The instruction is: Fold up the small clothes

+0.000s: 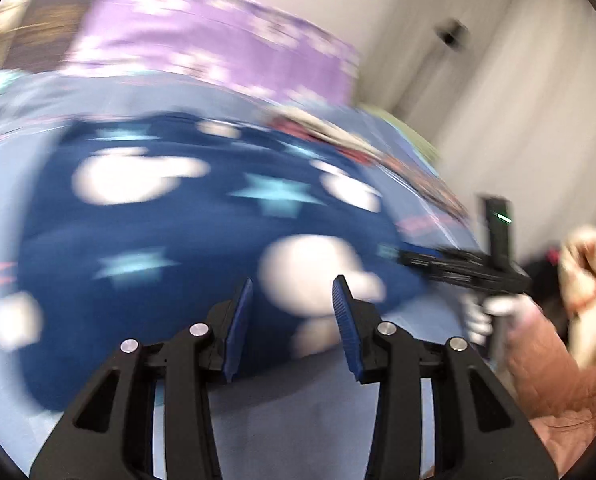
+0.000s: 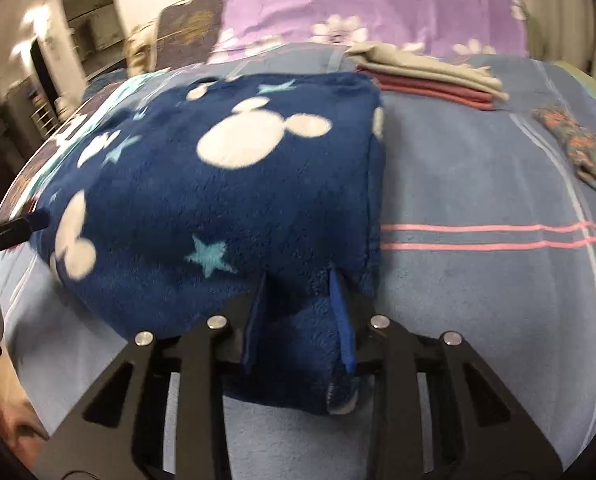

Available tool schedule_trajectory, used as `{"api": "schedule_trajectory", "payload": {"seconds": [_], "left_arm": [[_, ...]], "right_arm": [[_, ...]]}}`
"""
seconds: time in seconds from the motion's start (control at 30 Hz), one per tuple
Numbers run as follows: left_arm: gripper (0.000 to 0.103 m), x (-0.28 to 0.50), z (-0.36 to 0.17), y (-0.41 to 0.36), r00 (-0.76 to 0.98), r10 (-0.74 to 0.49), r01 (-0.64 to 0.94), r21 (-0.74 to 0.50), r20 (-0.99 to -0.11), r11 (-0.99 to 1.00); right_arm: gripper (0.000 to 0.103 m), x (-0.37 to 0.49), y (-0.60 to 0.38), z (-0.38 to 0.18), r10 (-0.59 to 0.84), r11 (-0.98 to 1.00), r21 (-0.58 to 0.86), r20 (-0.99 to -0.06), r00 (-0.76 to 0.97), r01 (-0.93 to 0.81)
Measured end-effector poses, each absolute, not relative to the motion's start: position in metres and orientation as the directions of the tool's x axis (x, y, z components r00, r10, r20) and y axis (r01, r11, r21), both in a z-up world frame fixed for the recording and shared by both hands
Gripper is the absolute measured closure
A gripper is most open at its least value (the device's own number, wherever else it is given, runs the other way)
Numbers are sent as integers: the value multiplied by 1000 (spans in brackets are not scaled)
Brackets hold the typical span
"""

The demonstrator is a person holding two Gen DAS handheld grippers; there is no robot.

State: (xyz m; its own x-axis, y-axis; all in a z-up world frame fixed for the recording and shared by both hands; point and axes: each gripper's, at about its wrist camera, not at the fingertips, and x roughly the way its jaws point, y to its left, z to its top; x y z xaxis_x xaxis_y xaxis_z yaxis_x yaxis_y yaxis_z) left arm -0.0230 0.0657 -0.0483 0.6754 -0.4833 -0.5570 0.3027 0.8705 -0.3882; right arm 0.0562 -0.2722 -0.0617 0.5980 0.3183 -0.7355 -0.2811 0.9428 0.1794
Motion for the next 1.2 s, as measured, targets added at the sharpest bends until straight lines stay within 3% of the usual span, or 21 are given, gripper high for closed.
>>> {"api": "schedule_trajectory", "payload": {"seconds": [0.1, 0.27, 0.37, 0.43, 0.47, 0.6, 0.8, 1.0, 1.1, 1.2], "left_arm": [[62, -39, -64, 154, 755, -340, 95, -419, -561, 903], [71, -48, -82, 230, 781, -277, -40, -488, -560, 872], [71, -31, -88, 239, 755, -330, 15, -489, -566, 872], [71, -16, -90, 231, 716, -402, 85, -501, -570, 861], [70, -16, -91, 220, 699, -432, 113, -509, -570, 854], [66, 0, -99, 202, 644, -505, 184, -524, -575, 831], [66, -2, -111, 214, 593, -637, 223, -660, -492, 717], [65, -9, -103, 206, 614, -627, 244, -640, -479, 728], [65, -12, -91, 204, 650, -632, 283, -637, -422, 717], [51, -9, -82, 199, 648, -645, 323, -620, -405, 715]], "right_arm": [[67, 52, -260, -45, 254, 962, 128, -736, 627, -240], [66, 44, -214, -4, 282, 948, 83, -665, 691, -308], [60, 44, -173, 13, 358, 917, 107, -645, 676, -383], [45, 48, -149, 23, 392, 906, 138, -628, 672, -400], [43, 51, -135, 28, 399, 906, 152, -615, 680, -394], [43, 68, -83, 39, 450, 880, 196, -636, 627, -433], [43, 87, -7, 35, 431, 849, 109, -709, 559, -516], [42, 112, 66, 25, 396, 818, 41, -763, 511, -573], [42, 131, 91, 20, 404, 815, 78, -786, 467, -575], [42, 142, 108, 19, 407, 815, 93, -794, 451, -572]]}}
